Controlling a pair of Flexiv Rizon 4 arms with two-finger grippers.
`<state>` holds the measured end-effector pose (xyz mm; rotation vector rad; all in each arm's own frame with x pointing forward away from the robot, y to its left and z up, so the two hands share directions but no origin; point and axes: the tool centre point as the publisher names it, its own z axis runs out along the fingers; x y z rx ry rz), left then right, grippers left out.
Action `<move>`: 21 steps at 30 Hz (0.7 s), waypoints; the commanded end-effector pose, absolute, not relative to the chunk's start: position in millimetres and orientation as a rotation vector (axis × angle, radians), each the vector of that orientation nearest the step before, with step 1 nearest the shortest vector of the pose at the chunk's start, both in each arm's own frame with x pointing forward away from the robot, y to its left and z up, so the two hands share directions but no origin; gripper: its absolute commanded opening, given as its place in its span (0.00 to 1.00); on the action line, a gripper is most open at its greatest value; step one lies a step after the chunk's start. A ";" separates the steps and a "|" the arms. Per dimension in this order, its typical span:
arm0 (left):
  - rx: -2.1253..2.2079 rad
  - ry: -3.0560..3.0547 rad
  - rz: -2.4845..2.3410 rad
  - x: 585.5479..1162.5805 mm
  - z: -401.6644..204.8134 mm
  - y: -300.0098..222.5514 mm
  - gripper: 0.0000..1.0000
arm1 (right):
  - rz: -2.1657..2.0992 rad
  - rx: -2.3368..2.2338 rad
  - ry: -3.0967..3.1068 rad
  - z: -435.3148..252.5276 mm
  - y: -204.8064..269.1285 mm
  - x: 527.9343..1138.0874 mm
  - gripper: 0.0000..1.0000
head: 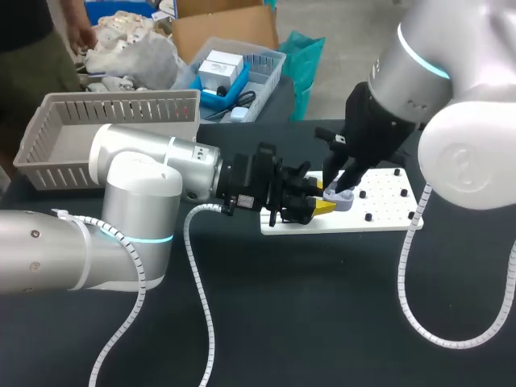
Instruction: Pick up each earbud case from the left stands, insert the matching earbuds, close the lid, and place the case in the box.
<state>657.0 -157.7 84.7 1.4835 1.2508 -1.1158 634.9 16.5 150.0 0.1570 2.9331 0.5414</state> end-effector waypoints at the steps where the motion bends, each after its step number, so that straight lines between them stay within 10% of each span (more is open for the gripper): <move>1: 1.482 1.251 -1.113 656.0 84.6 -157.4 0.00 | 0.546 0.147 2.934 147.5 16.8 636.7 0.00; 21: 1.482 1.251 -1.113 656.0 84.6 -157.4 0.00 | 0.571 0.076 2.937 145.7 16.1 644.2 0.00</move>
